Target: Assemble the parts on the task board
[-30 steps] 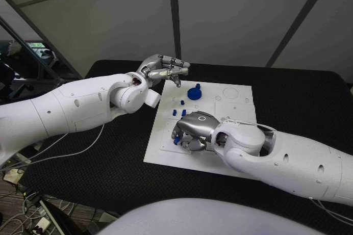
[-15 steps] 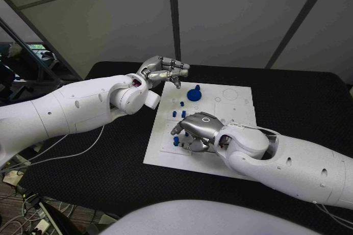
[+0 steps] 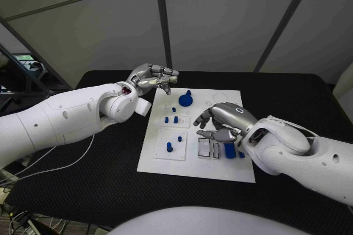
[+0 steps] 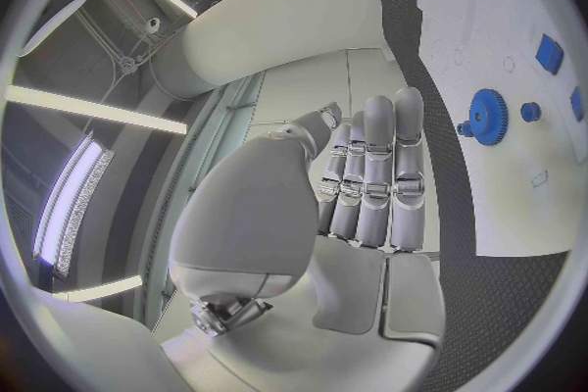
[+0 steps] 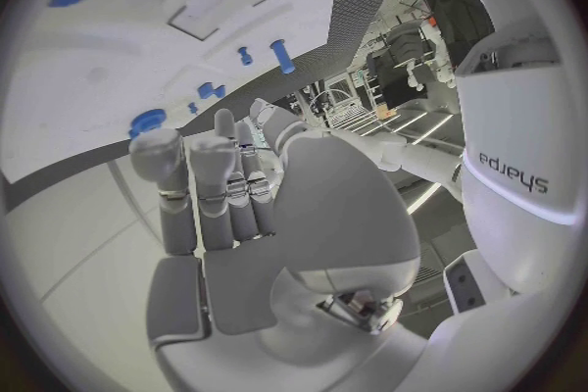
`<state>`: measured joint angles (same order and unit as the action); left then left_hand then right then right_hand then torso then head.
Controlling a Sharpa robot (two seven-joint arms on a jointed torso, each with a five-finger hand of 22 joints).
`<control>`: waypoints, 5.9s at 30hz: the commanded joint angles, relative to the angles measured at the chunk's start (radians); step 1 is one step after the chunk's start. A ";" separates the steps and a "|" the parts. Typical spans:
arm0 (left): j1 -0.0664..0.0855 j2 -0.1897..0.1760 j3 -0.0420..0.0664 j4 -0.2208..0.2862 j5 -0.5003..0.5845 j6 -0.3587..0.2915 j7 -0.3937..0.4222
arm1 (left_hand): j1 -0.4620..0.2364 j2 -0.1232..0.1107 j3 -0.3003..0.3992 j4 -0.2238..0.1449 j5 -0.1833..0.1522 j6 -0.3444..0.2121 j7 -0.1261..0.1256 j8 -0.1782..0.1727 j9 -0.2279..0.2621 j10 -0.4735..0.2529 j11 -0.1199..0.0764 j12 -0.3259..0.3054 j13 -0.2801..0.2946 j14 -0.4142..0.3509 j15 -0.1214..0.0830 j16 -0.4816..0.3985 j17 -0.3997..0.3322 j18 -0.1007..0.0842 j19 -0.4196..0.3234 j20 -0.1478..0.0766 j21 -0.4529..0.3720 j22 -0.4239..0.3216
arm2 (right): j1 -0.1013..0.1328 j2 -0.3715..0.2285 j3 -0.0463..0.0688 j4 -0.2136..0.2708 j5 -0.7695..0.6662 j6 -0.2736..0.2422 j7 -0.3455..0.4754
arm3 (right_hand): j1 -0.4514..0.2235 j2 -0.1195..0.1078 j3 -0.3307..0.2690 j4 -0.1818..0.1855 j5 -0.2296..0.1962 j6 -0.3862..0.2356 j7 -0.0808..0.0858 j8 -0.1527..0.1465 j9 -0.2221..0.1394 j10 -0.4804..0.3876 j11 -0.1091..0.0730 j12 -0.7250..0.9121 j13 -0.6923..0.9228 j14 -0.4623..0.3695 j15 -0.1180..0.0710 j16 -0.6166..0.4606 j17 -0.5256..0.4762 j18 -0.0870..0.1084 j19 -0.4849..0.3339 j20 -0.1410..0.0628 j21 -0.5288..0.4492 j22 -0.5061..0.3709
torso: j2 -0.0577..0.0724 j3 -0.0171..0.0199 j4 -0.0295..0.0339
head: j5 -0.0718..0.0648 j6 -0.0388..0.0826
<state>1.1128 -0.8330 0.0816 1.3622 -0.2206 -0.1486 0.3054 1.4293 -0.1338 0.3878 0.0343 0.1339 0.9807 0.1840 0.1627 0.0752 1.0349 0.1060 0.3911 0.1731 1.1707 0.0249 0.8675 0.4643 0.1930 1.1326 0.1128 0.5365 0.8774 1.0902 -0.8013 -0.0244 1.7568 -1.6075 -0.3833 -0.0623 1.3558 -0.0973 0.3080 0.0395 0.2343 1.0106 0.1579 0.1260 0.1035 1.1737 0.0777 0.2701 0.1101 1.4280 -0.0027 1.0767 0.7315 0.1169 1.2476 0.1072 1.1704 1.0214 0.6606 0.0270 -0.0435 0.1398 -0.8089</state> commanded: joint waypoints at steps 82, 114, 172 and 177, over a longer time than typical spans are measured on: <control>-0.021 -0.046 -0.004 0.043 0.009 0.003 0.007 | -0.005 0.010 -0.010 0.003 -0.002 -0.007 -0.002 0.009 -0.002 -0.008 0.000 0.010 0.003 -0.011 0.000 -0.004 -0.002 -0.011 -0.004 0.007 -0.007 -0.003 | -0.126 -0.124 0.003 0.051 0.162 0.076 -0.480 | -0.104 0.048 -0.431 0.241 0.147 -0.066 -0.046 0.193 0.170 0.173 -0.045 0.993 1.110 0.107 -0.035 0.412 0.654 -0.069 0.204 -0.034 0.271 0.359 | -0.022 -0.0024 -0.0289 | -0.102 -0.013; -0.021 -0.041 -0.004 0.040 0.009 0.004 0.006 | -0.003 0.010 -0.010 0.002 -0.001 -0.008 -0.002 0.009 -0.002 -0.010 0.000 0.011 0.003 -0.012 0.000 -0.004 -0.003 -0.011 -0.004 0.007 -0.008 -0.004 | -0.126 -0.132 0.008 0.138 0.290 -0.126 -0.424 | -0.037 0.103 -0.430 0.233 0.250 -0.021 -0.072 0.236 0.213 0.224 -0.069 1.039 1.176 0.112 -0.055 0.421 0.676 -0.074 0.218 -0.053 0.286 0.381 | -0.021 -0.0031 -0.0287 | -0.095 -0.009; -0.021 -0.039 -0.004 0.038 0.009 0.008 -0.009 | 0.015 0.019 -0.003 -0.010 0.001 -0.009 -0.001 0.015 -0.002 -0.015 0.000 0.020 0.004 -0.014 -0.002 -0.002 -0.006 -0.010 -0.001 0.005 -0.010 -0.004 | -0.126 -0.016 0.009 0.083 0.262 -0.026 -0.437 | -0.171 0.141 -0.551 0.216 -0.048 -0.018 -0.096 0.311 0.368 0.200 -0.088 0.946 1.134 0.112 -0.071 0.418 0.683 -0.071 0.211 -0.067 0.273 0.372 | -0.022 -0.0007 -0.0304 | -0.076 -0.022; -0.021 -0.037 -0.004 0.037 0.009 0.008 -0.009 | 0.015 0.019 -0.003 -0.010 0.001 -0.009 -0.001 0.015 -0.002 -0.015 0.000 0.020 0.004 -0.014 -0.002 -0.002 -0.006 -0.010 -0.001 0.005 -0.010 -0.004 | -0.126 -0.019 0.009 0.087 0.242 -0.016 -0.433 | -0.073 0.145 -0.529 0.160 -0.046 -0.010 -0.101 0.321 0.381 0.210 -0.093 0.958 1.147 0.113 -0.074 0.419 0.685 -0.072 0.212 -0.070 0.275 0.375 | -0.023 -0.0008 -0.0296 | -0.077 -0.021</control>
<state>1.0908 -0.8710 0.0768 1.3994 -0.2155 -0.1490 0.2957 1.4373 -0.1181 0.3850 0.0314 0.1339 0.9772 0.1804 0.1713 0.0749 1.0276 0.1061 0.4065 0.1764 1.1632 0.0253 0.8675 0.4591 0.1929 1.1290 0.1164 0.5327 0.8737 0.9631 -0.8204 -0.0157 1.8399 -1.3402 -0.4143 -0.5189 1.2682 0.0474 -0.2229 0.2079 0.1888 1.0001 0.0621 0.4414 0.4823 1.3740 -0.0148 1.2230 1.2532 1.4630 -0.0701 1.4926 1.3077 0.0541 1.4597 0.0425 1.4480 1.3073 0.6378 0.0265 -0.0746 0.0632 -0.8301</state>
